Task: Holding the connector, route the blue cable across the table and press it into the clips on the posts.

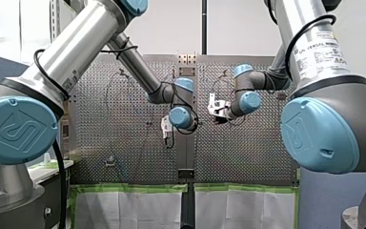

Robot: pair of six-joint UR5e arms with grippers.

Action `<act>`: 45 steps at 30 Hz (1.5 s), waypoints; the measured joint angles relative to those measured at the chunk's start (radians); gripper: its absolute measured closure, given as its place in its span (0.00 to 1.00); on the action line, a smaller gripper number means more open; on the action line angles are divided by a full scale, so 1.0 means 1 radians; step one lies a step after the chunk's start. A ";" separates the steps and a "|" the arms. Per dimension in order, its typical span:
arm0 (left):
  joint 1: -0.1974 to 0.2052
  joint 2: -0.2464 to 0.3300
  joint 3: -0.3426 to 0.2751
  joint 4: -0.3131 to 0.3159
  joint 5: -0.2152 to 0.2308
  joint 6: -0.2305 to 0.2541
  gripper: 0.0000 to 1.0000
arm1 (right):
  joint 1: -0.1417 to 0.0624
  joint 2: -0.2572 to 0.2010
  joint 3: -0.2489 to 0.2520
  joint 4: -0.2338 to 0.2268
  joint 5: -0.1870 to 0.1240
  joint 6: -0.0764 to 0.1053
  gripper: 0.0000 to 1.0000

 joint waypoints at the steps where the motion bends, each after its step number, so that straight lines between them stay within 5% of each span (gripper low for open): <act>1: 0.001 -0.001 0.001 0.004 0.001 0.000 1.00 | -0.003 0.000 0.000 -0.008 -0.006 0.006 1.00; 6: 0.005 -0.028 0.029 0.003 0.012 0.000 1.00 | -0.018 0.006 0.000 -0.030 -0.030 0.023 1.00; 25: 0.046 -0.078 0.116 -0.025 0.022 0.000 1.00 | -0.060 0.069 -0.001 -0.073 -0.045 0.034 1.00; 32: 0.099 -0.078 0.124 -0.026 0.070 0.000 1.00 | -0.083 0.084 -0.010 -0.089 -0.062 0.038 1.00; 45: 0.115 -0.147 0.209 -0.094 0.112 -0.001 1.00 | -0.118 0.105 -0.052 -0.092 -0.093 0.051 1.00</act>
